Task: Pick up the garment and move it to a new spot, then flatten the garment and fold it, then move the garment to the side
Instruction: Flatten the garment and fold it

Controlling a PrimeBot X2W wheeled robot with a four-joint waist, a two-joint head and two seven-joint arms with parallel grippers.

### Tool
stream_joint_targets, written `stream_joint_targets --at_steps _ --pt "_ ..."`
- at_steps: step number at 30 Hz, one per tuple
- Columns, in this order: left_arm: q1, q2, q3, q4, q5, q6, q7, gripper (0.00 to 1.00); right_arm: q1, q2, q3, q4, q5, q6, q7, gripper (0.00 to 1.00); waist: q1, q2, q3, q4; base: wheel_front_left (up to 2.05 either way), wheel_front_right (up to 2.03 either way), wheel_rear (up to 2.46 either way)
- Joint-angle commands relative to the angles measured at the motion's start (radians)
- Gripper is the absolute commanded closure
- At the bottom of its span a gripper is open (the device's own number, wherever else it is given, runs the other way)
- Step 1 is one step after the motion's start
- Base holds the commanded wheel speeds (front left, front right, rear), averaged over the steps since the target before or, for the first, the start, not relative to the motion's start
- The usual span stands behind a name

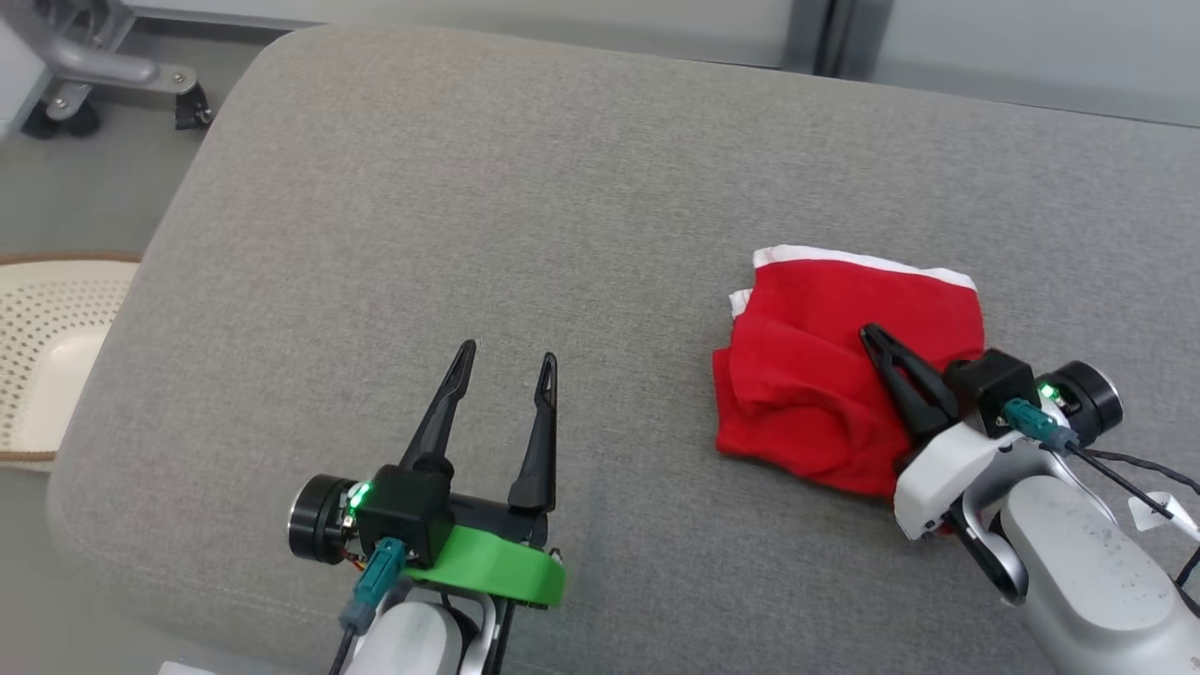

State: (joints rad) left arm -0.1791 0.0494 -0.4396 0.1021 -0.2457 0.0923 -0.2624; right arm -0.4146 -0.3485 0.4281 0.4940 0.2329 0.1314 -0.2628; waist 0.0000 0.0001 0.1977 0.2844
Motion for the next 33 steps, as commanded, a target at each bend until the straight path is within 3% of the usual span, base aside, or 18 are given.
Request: stream_joint_targets --at_steps 1,8,21,25,33 --pt "-0.013 0.003 -0.003 -0.002 -0.008 0.005 -0.003 0.00 -0.008 -0.003 0.023 0.022 0.017 -0.002 -0.002 1.00 0.0000 -0.0001 0.016 0.063 0.00 0.00 0.00" --pt "-0.003 0.003 0.001 -0.009 -0.012 0.021 -0.003 0.00 -0.010 -0.006 0.136 0.031 0.095 -0.002 -0.002 1.00 0.0000 -0.0001 0.007 0.081 0.00 0.00 0.00" --pt "0.018 0.003 0.009 0.000 0.003 0.012 -0.003 0.00 0.025 0.011 0.295 0.089 0.245 -0.002 -0.002 1.00 0.0000 -0.0001 -0.017 0.032 0.00 0.00 0.00" --pt "0.022 0.003 0.014 0.005 0.011 0.007 -0.003 0.00 0.007 0.020 0.279 0.076 0.267 -0.002 -0.002 1.00 0.0000 -0.0001 -0.020 0.012 0.00 0.00 0.00" --pt "0.015 0.003 0.013 0.008 0.023 -0.001 -0.003 0.00 0.022 0.040 0.094 -0.043 0.169 -0.002 -0.002 1.00 0.0000 -0.0001 -0.019 -0.021 0.00 0.00 0.00"
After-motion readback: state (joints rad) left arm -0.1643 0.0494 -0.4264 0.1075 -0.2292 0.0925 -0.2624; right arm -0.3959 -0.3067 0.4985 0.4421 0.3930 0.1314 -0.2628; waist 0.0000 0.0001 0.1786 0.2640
